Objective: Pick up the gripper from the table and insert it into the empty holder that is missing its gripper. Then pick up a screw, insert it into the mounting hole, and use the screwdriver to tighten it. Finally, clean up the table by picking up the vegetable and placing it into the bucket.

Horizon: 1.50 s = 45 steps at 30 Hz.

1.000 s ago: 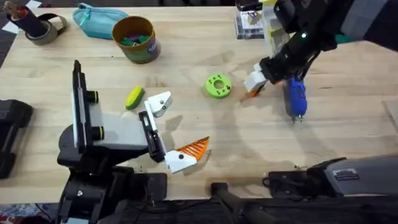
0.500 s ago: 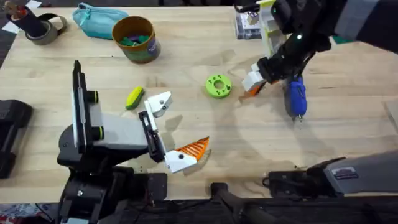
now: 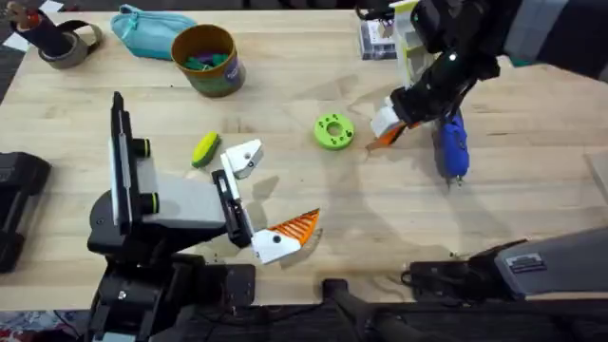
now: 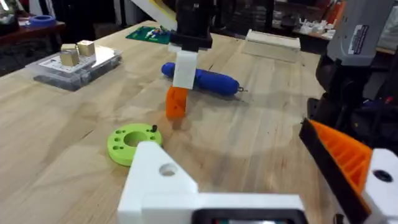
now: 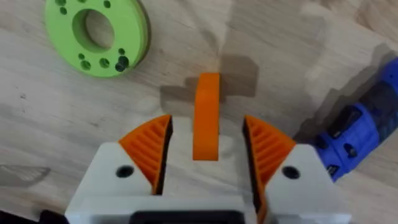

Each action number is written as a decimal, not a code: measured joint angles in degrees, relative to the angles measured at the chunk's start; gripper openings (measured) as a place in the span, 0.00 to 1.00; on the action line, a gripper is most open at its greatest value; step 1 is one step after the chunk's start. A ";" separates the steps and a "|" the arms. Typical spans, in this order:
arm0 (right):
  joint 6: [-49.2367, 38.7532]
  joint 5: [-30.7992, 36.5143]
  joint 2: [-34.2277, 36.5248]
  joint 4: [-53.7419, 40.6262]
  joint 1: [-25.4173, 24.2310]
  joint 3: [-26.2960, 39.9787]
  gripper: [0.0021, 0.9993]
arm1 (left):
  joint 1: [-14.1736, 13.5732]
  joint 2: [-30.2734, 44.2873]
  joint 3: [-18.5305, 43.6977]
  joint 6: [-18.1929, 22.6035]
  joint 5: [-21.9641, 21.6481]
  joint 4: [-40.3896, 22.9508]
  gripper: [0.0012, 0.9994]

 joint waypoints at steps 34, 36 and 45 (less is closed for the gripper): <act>0.29 0.00 -1.03 -0.30 0.00 0.03 0.01 | 0.00 0.02 0.00 0.00 0.00 0.00 0.99; 0.74 0.00 -2.65 -1.49 0.00 0.27 0.01 | 0.00 0.00 0.00 0.00 0.00 0.00 0.99; 1.26 -2.07 -12.88 -7.19 -0.02 8.80 0.01 | 0.00 0.00 0.00 0.00 -0.02 0.00 0.99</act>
